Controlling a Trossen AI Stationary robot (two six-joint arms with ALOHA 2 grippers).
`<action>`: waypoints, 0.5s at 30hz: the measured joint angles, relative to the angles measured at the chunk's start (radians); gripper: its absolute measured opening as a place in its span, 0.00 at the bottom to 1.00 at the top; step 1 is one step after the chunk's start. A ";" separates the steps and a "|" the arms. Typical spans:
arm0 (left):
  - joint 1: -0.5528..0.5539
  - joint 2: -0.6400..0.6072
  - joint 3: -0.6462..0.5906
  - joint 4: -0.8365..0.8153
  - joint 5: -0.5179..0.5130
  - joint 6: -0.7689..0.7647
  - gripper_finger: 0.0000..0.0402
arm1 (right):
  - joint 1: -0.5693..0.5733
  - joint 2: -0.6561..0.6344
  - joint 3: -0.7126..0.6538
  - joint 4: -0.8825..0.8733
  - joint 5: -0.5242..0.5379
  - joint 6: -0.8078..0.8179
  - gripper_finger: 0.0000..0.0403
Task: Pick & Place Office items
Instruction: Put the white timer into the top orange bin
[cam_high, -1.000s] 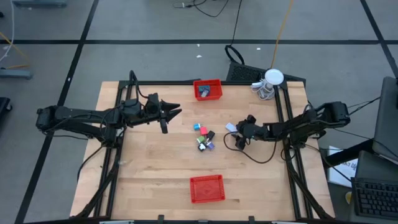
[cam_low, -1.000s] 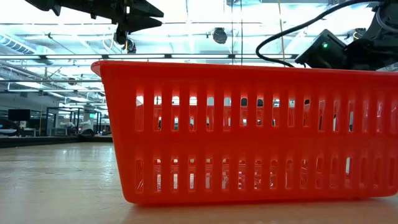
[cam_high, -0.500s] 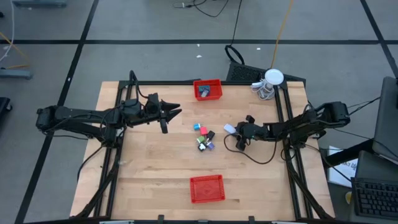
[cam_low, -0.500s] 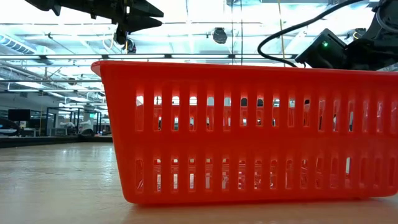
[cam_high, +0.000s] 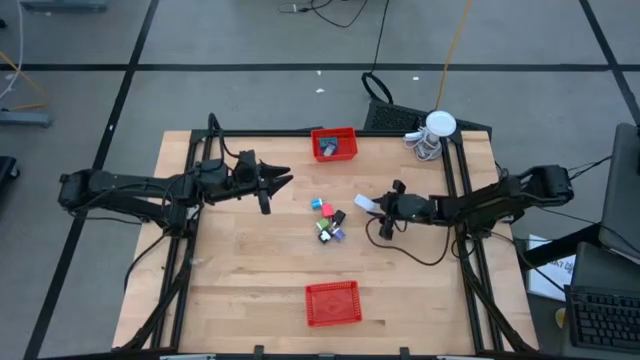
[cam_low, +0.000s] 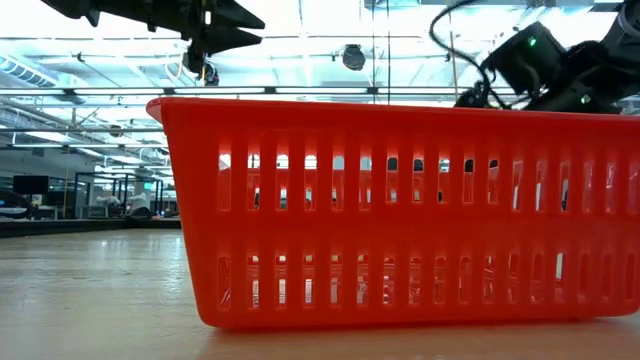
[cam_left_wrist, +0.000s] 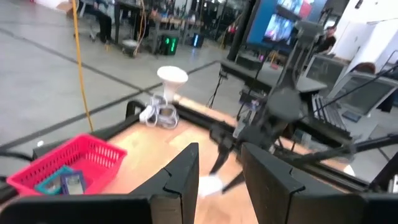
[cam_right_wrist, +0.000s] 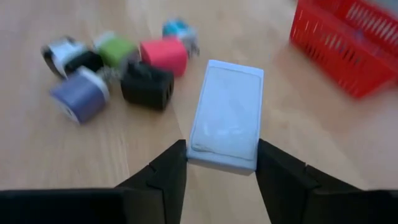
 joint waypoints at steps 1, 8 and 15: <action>0.000 0.008 0.000 -0.006 0.000 -0.006 0.30 | 0.000 -0.022 0.000 0.001 0.000 -0.015 0.38; 0.002 0.108 0.000 0.095 0.000 0.010 0.30 | -0.014 -0.167 0.023 0.018 -0.088 -0.070 0.38; 0.023 0.204 0.000 0.201 -0.001 0.004 0.30 | -0.028 -0.191 0.092 0.066 -0.232 -0.084 0.38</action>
